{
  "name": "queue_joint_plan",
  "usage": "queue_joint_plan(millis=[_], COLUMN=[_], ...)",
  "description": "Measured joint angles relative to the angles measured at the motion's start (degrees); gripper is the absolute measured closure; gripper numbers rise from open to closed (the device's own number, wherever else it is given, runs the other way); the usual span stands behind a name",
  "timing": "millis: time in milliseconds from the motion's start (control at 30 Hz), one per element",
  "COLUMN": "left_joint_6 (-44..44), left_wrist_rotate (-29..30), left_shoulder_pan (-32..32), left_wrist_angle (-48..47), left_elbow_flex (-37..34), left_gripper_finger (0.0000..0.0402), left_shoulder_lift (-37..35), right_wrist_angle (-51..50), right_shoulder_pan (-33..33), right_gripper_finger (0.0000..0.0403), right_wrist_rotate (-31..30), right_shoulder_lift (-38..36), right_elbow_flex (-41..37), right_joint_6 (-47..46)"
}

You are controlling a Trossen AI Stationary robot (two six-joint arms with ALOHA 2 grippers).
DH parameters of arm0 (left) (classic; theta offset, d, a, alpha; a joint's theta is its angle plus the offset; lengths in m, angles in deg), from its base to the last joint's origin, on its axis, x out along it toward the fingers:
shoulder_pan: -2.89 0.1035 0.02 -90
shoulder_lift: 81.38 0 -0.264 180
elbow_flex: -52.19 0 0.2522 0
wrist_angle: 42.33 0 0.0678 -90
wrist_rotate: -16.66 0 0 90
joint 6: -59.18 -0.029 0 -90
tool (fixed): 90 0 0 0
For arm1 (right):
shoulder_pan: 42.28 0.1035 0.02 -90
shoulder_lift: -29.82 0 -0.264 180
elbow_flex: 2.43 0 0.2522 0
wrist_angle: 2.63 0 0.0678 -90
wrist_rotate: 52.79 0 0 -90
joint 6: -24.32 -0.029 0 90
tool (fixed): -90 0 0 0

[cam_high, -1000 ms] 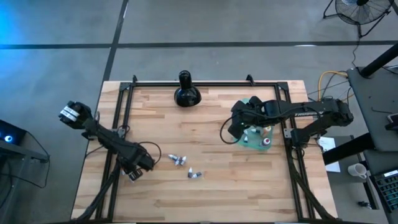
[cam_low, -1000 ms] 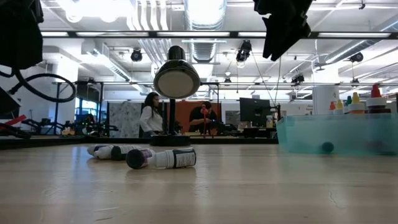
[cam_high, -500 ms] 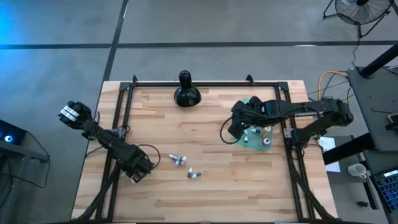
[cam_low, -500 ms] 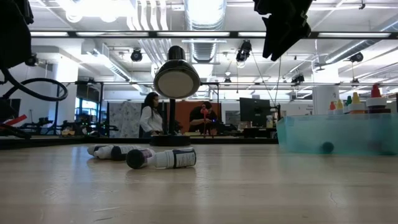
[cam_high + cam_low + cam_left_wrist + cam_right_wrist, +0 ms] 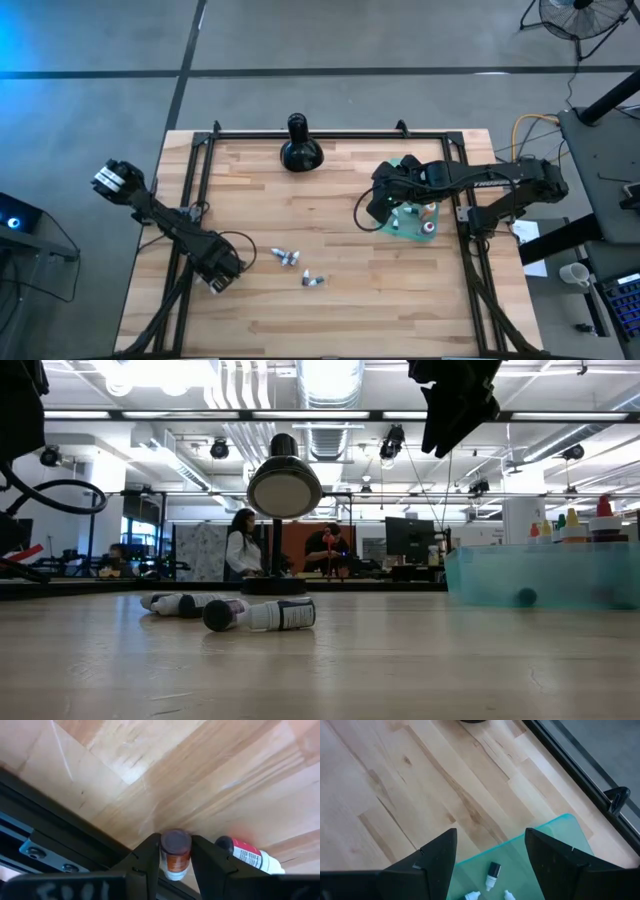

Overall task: Pick & Place food coloring
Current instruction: Put the small brown food coloring bottle into the green bin

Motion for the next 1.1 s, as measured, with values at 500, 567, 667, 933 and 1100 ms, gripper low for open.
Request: queue_joint_plan(millis=[500, 567, 667, 933, 1100], left_joint_6=[-4.72, -8.07, -14.9, -39.58, -53.22], left_wrist_rotate=[7.49, 11.64, 21.81, 30.71, 28.51], left_shoulder_pan=[2.11, 4.41, 9.64, 27.87, 36.28], left_wrist_angle=[-1.17, -1.44, -0.67, 8.63, 24.22], left_elbow_flex=[2.35, 3.76, 6.34, 17.25, 22.86], left_gripper_finger=[0.0359, 0.0359, 0.0359, 0.0359, 0.0359], left_shoulder_lift=[-1.02, -1.59, -2.66, -4.28, -1.54], right_wrist_angle=[-0.32, -0.61, -0.52, -0.46, -0.88], right_shoulder_pan=[0.15, 0.24, 0.22, 1.66, 2.71], right_gripper_finger=[0.0177, 0.0178, 0.0179, 0.0179, 0.0179], right_wrist_rotate=[-1.25, -3.24, -4.9, -5.95, -6.38], right_shoulder_lift=[-0.57, -1.25, -2.49, -6.87, -9.44], right_elbow_flex=[1.67, 2.83, 4.4, 7.05, 6.94], right_joint_6=[-1.17, -1.73, -1.95, -5.3, -8.36])
